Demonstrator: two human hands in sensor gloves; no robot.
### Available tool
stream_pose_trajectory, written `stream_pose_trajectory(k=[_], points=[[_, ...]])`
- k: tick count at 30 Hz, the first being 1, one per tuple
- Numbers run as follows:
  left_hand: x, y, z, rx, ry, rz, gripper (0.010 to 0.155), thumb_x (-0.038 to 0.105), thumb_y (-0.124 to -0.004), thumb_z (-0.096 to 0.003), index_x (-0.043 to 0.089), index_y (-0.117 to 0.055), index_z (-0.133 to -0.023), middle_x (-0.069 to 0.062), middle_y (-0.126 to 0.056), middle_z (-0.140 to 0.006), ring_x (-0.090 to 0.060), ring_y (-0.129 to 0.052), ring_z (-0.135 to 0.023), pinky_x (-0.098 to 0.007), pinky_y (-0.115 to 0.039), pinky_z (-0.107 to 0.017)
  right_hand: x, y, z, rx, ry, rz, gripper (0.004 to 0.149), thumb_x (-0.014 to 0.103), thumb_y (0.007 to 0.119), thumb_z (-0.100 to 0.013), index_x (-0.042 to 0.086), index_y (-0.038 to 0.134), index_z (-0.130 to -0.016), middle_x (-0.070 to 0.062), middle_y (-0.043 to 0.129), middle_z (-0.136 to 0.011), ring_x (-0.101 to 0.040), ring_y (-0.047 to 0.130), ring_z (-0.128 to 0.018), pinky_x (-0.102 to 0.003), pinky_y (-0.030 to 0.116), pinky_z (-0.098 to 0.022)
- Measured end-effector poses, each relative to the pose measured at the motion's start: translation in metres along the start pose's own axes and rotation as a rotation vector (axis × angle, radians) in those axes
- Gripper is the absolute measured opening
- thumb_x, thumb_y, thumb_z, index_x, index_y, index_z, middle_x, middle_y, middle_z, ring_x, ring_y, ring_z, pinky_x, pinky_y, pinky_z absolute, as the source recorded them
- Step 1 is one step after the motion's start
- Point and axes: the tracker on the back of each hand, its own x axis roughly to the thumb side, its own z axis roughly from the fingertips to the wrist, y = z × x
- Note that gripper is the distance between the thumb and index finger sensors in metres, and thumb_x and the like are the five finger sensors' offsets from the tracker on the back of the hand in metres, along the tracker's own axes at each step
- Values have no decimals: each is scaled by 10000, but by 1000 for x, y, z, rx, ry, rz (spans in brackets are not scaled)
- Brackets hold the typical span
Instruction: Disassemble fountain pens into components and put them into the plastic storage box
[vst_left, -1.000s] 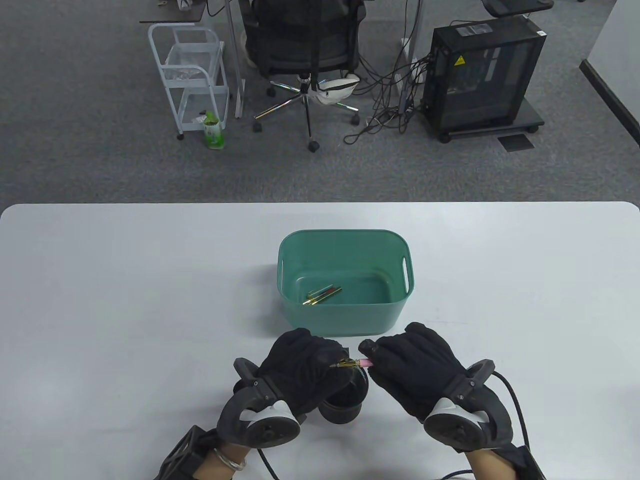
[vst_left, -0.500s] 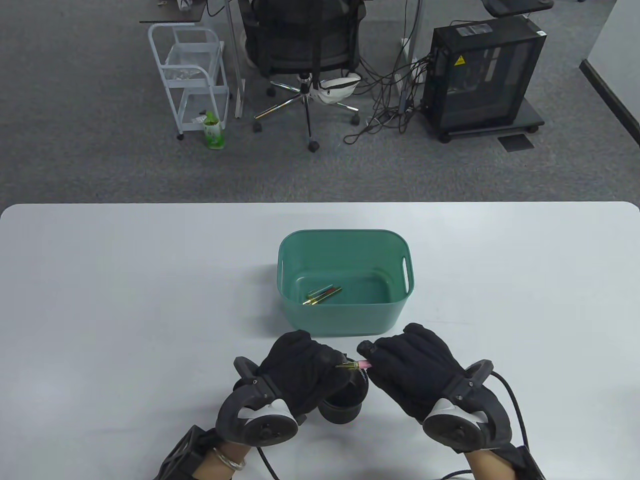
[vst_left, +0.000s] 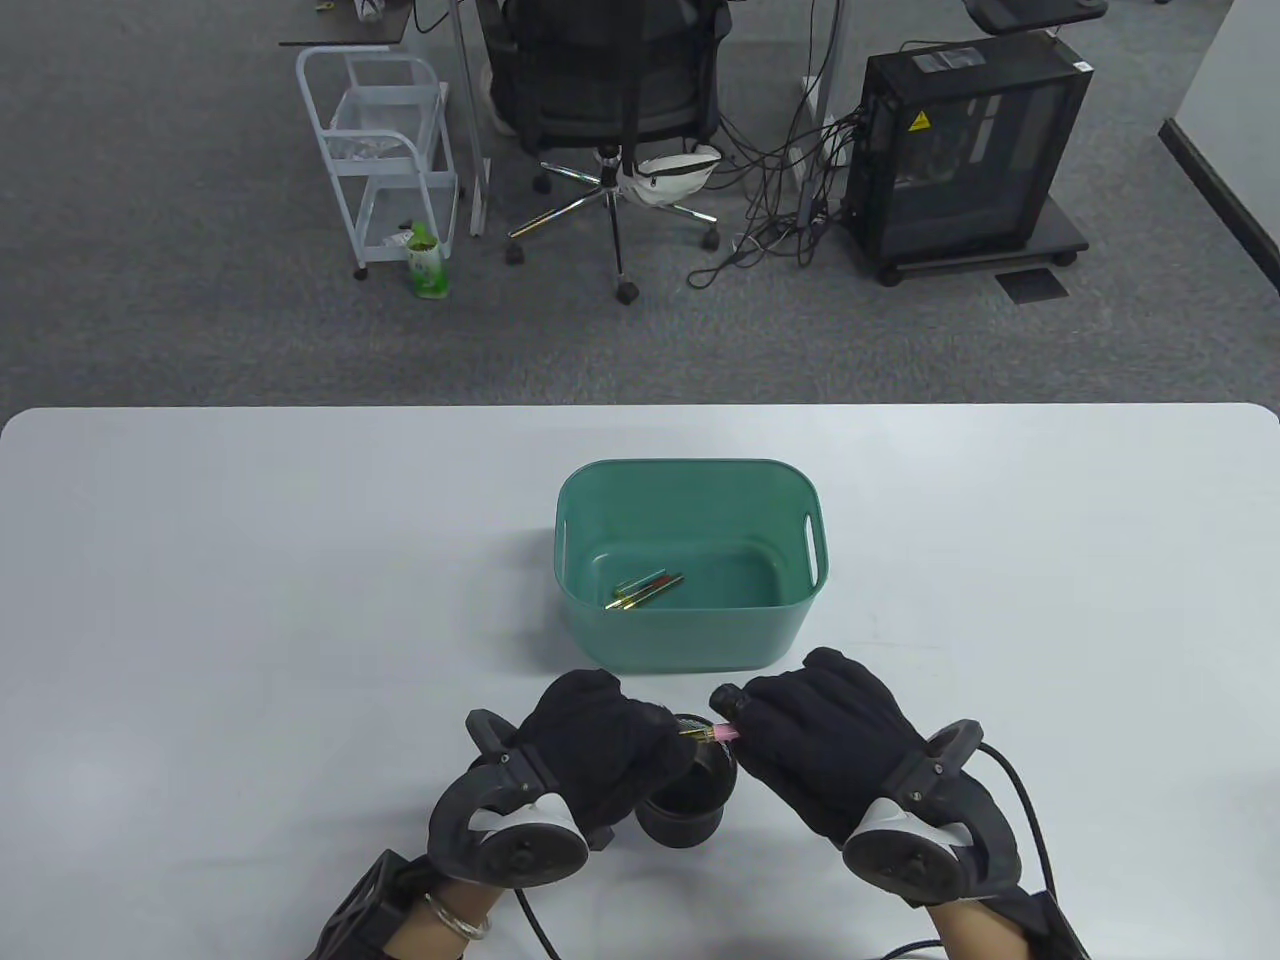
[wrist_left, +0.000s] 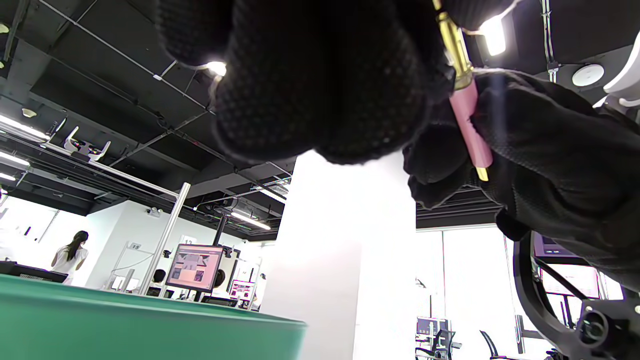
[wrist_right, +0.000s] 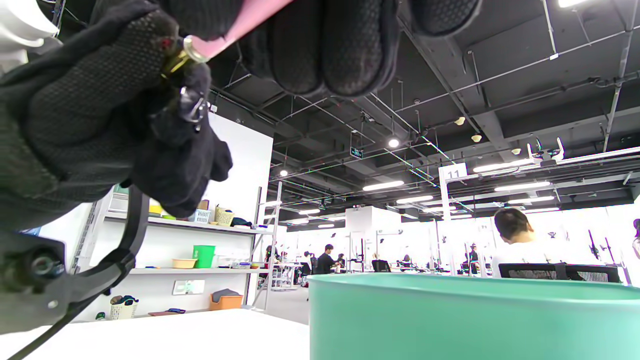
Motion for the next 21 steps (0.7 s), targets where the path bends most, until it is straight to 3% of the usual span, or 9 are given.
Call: stream_pose_trajectory(k=[4,8,10,21], points=[[0,0,0,-2,8,-6,552,524,-543,-657,138,-938,-677,-12,-1085,-506,-201,-1052,-420,-460,-768,-612,0,0,0,1,1,3,450,471,669,-577,304,804,-972,64,847,-892,-143,866,-787,-479,610,-765],[0,0,1,-15,22,-36,583,593,-617,-630,136,-798,-944,-61,-982,-835,-240,-980,-693,-495,-687,-705,-1,0,0,-2,3,6,451,471,669,-576,303,804,-972,63,848,-891,-142,867,-786,-479,611,-764],[1,0,1,-18,21,-47,597,595,-663,-620,144,-723,-1006,-66,-921,-923,-239,-943,-760,-500,-656,-738,-1,-1,0,-5,6,7,450,471,669,-577,303,805,-971,63,847,-891,-142,867,-786,-479,611,-764],[5,-1,0,-8,-9,-53,446,487,-724,-642,168,-723,-954,-35,-918,-893,-210,-941,-754,-486,-652,-748,-3,-1,0,-8,11,5,451,471,668,-577,301,803,-973,62,849,-890,-143,867,-786,-479,612,-763]])
